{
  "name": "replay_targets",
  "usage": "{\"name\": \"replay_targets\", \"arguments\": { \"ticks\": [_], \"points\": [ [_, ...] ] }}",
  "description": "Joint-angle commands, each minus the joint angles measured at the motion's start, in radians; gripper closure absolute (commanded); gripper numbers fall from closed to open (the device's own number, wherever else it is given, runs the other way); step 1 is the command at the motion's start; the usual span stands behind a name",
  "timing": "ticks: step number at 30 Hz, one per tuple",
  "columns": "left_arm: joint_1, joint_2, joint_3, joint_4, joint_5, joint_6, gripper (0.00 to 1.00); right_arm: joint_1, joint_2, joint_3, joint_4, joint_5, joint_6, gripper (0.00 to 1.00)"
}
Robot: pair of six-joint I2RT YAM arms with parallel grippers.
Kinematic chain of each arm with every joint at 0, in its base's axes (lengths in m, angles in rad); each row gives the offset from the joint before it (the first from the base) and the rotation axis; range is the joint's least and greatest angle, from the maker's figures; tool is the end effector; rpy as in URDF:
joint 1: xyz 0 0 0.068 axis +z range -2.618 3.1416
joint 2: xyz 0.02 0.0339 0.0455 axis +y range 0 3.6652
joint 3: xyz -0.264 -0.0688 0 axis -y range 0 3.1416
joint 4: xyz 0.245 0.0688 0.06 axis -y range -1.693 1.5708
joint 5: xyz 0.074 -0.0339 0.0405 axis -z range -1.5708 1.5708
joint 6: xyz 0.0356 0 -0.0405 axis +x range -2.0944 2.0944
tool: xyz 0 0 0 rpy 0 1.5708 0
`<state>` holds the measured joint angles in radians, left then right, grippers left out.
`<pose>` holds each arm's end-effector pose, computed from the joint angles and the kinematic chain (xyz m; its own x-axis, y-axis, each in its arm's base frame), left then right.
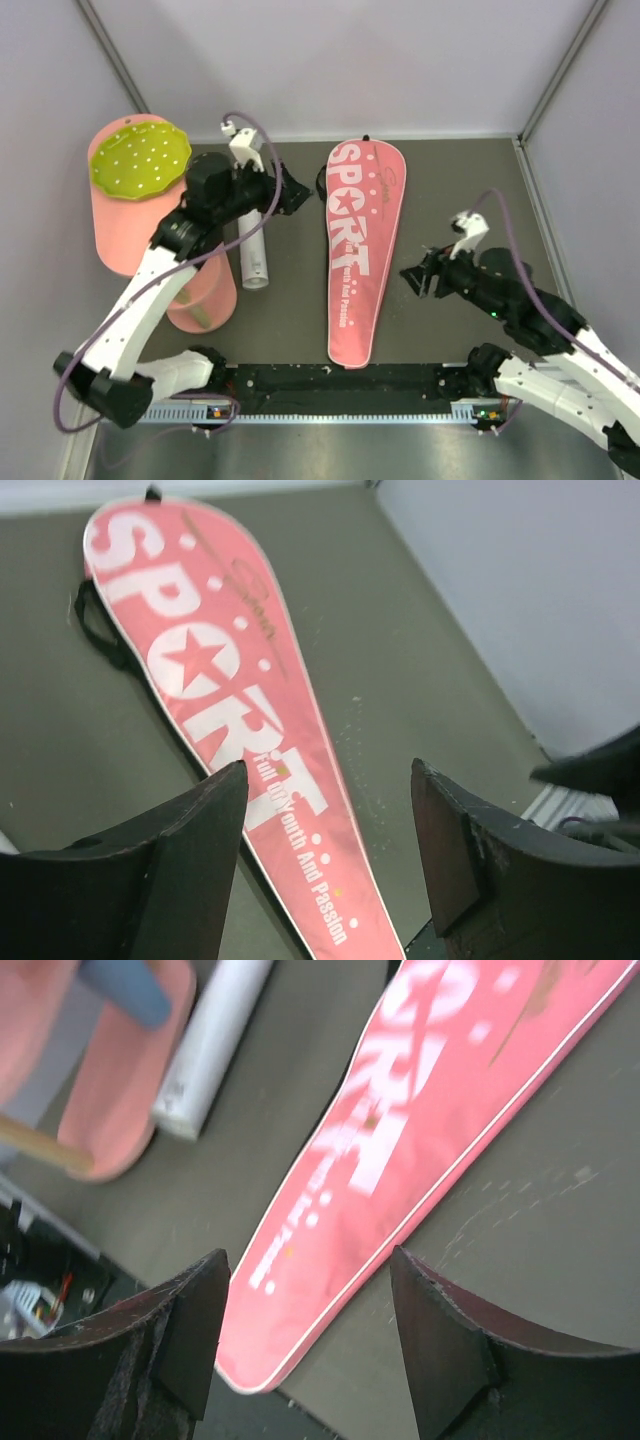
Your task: Pack up the badminton gear
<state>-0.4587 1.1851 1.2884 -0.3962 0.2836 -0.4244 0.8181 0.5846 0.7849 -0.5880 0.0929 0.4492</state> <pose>0.2303 -0.1248 0.4118 -0.5099 -0.1891 -0.8392 0.4997 0.7290 -0.4679 0.0908 0.0921 0.3254 -0.5229 0.0742 -0.8492 -0.4895 0.7894 0.3704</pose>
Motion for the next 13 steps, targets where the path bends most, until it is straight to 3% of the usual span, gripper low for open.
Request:
{"name": "replay_targets", "arguments": {
  "ticks": [1,10,13],
  "points": [
    [0.000,-0.174,0.015,0.101,0.075,0.074,0.27,0.012,-0.109,0.154,-0.059,0.247,-0.167,0.34],
    [0.000,-0.534,-0.040,0.332,0.046,0.245,0.17,0.012,-0.368,0.323,-0.044,0.387,-0.368,0.21],
    [0.000,-0.636,-0.076,0.376,0.002,0.291,0.13,0.012,-0.429,0.359,-0.023,0.369,-0.411,0.09]
  ]
}}
